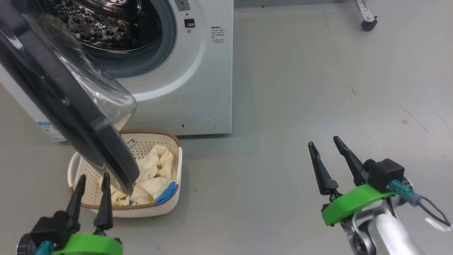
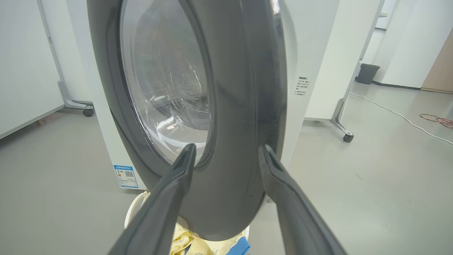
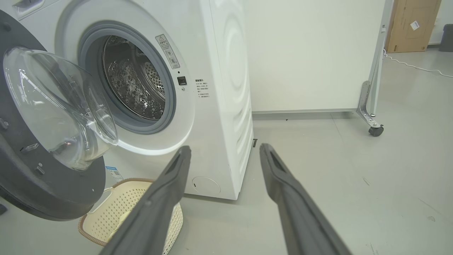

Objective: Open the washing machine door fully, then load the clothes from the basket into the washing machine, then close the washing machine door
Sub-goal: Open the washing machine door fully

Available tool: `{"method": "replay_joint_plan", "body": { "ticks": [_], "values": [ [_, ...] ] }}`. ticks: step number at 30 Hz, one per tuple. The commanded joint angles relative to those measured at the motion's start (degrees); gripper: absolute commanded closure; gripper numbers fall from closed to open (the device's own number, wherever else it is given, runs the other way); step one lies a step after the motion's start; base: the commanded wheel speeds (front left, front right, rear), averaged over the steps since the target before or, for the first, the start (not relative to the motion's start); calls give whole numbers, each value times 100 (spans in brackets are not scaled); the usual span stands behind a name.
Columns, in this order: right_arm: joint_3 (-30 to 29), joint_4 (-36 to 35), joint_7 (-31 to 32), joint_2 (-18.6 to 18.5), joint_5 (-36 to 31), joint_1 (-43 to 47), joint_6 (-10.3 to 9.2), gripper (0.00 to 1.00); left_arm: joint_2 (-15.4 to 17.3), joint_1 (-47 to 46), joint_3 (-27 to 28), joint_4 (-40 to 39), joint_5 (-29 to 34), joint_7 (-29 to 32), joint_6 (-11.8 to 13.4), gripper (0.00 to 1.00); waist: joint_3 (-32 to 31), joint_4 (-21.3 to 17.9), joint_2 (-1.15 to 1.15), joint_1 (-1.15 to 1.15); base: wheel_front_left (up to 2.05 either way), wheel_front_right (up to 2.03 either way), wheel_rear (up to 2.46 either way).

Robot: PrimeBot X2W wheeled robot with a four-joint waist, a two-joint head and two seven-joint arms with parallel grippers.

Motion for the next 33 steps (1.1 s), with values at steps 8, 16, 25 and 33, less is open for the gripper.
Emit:
{"method": "replay_joint_plan", "body": {
  "ticks": [8, 16, 25, 33],
  "values": [
    [74, -135, -45, 42, -66, -121, 1, 0, 128, -155, 136, -159, -72, -63, -10, 100, 2, 15, 0, 0, 0, 0, 0],
    [83, -121, -55, 49, -100, -130, 1, 0, 157, -166, 183, -143, -191, -63, -10, 100, -6, 31, 0, 0, 0, 0, 0],
    [44, -129, -65, 74, -144, -118, 1, 0, 266, -326, 557, -467, -349, -63, -10, 100, -5, 81, 0, 0, 0, 0, 0],
    [54, -107, -61, 88, -151, -131, 1, 0, 449, -674, 800, -793, -389, -63, -9, 100, 2, 95, 0, 0, 0, 0, 0]
  ]
}}
